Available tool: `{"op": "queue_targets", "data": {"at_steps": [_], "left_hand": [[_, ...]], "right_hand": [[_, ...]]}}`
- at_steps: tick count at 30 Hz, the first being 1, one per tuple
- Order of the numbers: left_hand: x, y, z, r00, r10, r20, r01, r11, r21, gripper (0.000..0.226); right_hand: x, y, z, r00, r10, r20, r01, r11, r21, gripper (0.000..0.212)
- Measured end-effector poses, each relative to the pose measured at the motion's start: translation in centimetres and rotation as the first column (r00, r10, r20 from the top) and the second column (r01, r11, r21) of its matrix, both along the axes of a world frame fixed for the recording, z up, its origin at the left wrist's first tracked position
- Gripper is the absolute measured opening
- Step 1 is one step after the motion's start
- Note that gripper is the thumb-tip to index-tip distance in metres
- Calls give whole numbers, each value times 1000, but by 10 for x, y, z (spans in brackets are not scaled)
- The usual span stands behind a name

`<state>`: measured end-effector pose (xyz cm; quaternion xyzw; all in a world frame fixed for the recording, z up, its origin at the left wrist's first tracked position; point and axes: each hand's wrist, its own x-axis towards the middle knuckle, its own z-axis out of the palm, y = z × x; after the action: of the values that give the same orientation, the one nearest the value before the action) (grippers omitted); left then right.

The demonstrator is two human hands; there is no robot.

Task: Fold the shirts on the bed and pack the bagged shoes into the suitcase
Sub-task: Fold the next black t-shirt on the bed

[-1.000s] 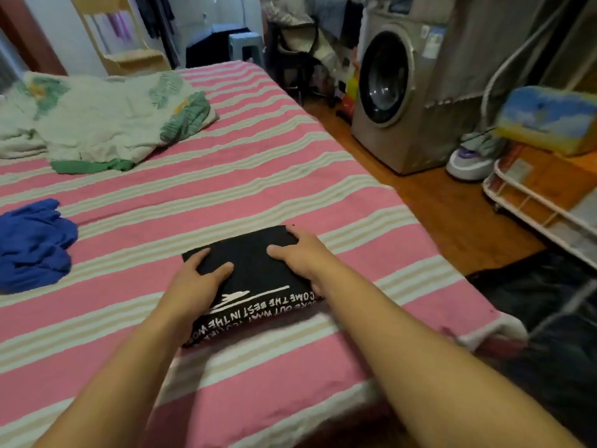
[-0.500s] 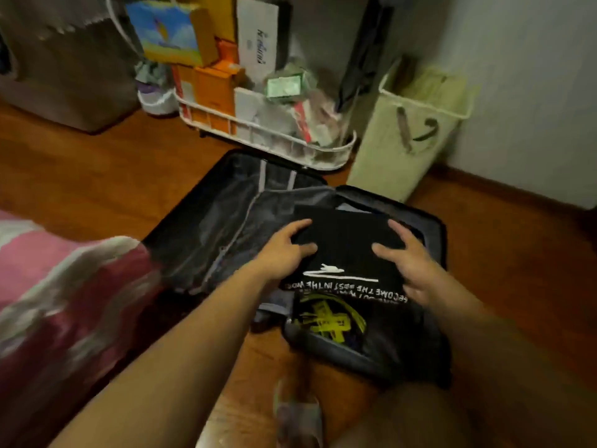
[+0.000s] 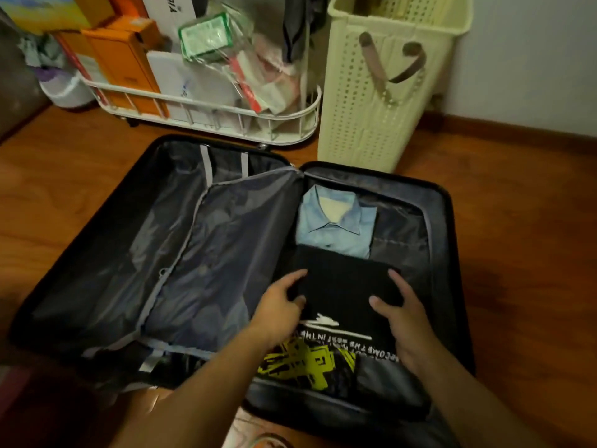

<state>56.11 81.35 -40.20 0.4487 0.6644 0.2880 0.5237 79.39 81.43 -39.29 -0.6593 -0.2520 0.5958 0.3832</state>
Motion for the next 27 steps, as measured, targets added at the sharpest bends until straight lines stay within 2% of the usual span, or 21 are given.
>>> {"op": "queue_targets", "data": {"at_steps": [3, 5, 6, 8, 9, 10, 14, 16, 17, 18, 19, 21, 23, 25, 26, 27], "left_hand": [[-16, 21, -12, 989, 30, -145, -8, 989, 150, 54], [-20, 5, -35, 962, -100, -255, 126, 988, 87, 63], [-21, -8, -51, 907, -253, -337, 257, 966, -32, 68], [-22, -37, -79, 665, -609, -432, 487, 792, -367, 77], [-22, -48, -88, 551, -705, -447, 511, 708, -487, 81], [-21, -51, -95, 489, -737, -466, 505, 675, -538, 83], [-17, -47, -95, 419, -752, -509, 490, 659, -571, 78], [-10, -45, -85, 389, -740, -548, 486, 671, -561, 67], [-5, -42, -79, 333, -711, -619, 486, 692, -534, 59], [2, -38, -74, 273, -649, -710, 501, 726, -471, 53], [8, -34, -72, 260, -555, -790, 528, 767, -364, 51], [19, -27, -73, 286, -463, -839, 596, 772, -223, 63], [21, -26, -87, 264, -619, -740, 646, 683, -341, 78], [17, -22, -98, 217, -739, -638, 641, 601, -478, 85], [16, -18, -102, 200, -755, -625, 632, 586, -506, 87], [15, -18, -108, 188, -767, -613, 625, 575, -528, 89]], "right_hand": [[-8, 57, -27, 1000, 3, -16, -1, 991, 133, 72], [-7, 87, -59, 999, 46, -14, -44, 989, 139, 72], [-7, 96, -78, 996, 83, 14, -84, 990, 109, 73], [-7, 102, -117, 966, 227, 125, -227, 974, -11, 76], [-9, 101, -133, 931, 309, 193, -301, 951, -68, 77], [-10, 101, -146, 905, 340, 256, -328, 940, -93, 77], [-14, 106, -165, 936, 188, 298, -195, 981, -7, 74], [-18, 105, -166, 917, 231, 325, -247, 969, 9, 75], [-18, 104, -168, 894, 277, 353, -294, 956, -7, 77], [-18, 102, -168, 852, 348, 391, -357, 933, -51, 80], [-17, 102, -168, 785, 430, 446, -432, 896, -105, 83], [-15, 106, -167, 588, 553, 590, -541, 811, -221, 86], [-17, 105, -164, 326, 609, 723, -552, 743, -378, 86], [-22, 101, -153, 113, 571, 813, -490, 744, -454, 87], [-25, 100, -149, 61, 519, 852, -517, 747, -418, 87], [-29, 100, -147, 48, 483, 874, -594, 718, -364, 87]]}}
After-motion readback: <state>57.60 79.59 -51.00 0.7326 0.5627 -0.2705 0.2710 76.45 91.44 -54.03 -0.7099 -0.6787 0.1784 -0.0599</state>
